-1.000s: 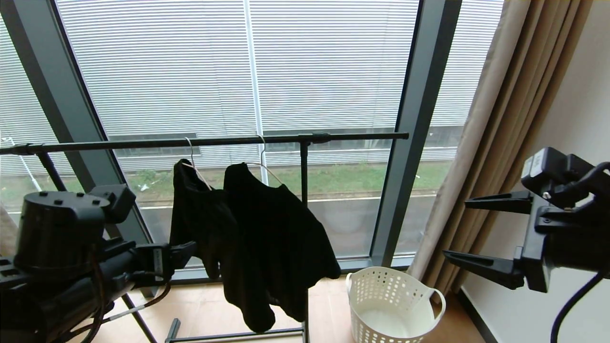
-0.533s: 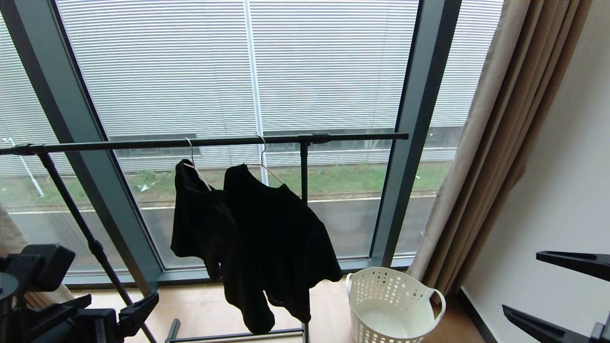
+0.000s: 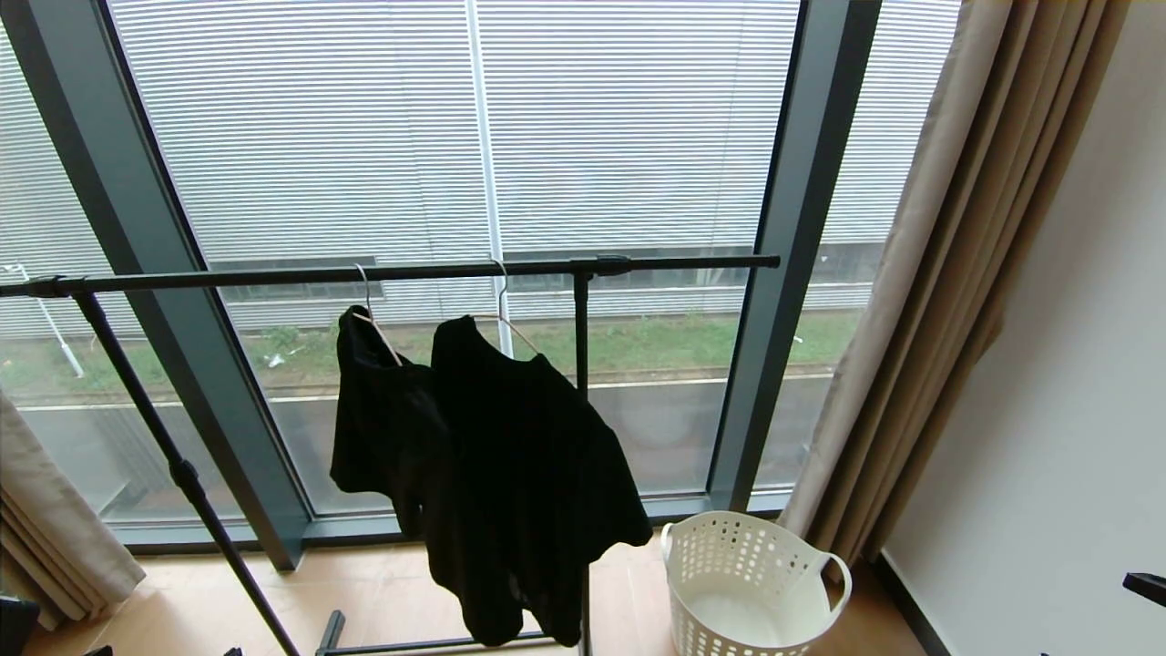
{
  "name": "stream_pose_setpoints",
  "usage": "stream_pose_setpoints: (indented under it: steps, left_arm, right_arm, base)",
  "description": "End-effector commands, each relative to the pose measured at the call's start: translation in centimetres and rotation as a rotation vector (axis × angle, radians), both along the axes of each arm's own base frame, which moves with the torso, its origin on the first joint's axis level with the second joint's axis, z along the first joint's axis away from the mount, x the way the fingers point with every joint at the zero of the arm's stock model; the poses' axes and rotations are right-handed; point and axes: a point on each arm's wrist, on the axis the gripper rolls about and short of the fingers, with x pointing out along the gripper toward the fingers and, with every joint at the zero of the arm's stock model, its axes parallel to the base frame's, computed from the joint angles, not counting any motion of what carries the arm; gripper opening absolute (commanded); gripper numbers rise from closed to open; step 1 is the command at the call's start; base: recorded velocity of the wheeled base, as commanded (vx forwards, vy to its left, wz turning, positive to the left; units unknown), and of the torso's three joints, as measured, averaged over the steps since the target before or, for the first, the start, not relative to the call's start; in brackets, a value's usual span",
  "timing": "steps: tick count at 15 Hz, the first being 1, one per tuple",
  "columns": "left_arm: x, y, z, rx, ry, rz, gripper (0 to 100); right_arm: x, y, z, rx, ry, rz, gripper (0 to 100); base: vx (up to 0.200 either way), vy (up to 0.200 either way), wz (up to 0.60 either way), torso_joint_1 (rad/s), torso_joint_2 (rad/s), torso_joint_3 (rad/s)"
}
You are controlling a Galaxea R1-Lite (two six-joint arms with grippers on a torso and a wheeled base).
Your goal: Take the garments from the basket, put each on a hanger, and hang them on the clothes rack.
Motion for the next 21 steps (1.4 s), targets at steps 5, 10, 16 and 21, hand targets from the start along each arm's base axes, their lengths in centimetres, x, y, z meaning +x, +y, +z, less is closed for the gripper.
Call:
stream_pose_setpoints:
  steps: [5, 10, 16, 21]
  left_arm:
    - [-1.0, 0.5, -1.0, -0.005, -0.009, 0.003, 100]
    - [-1.3, 0.6, -1.1, -0.006, -0.008, 0.001, 100]
    - [-4.0, 1.9, -2.0, 0.002, -0.011, 0.021, 100]
    - [-5.4, 2.6, -1.8, 0.121, -0.152, 0.205, 100]
  right_arm:
    - [-2.8, -1.3, -4.2, -0.020, -0.041, -0.152, 100]
    - [-4.1, -1.6, -6.7, -0.008, -0.078, -0.167, 100]
    - [-4.8, -1.7, -6.8, 0.060, -0.137, -0.274, 100]
    - [-5.3, -1.8, -6.9, 0.076, -0.188, -0.302, 100]
  base:
    - [0.000, 0.000, 0.00, 0.000, 0.00, 0.000]
    - [0.000, 0.000, 0.00, 0.000, 0.00, 0.000]
    - [0.000, 0.000, 0.00, 0.000, 0.00, 0.000]
    - [0.000, 0.000, 0.00, 0.000, 0.00, 0.000]
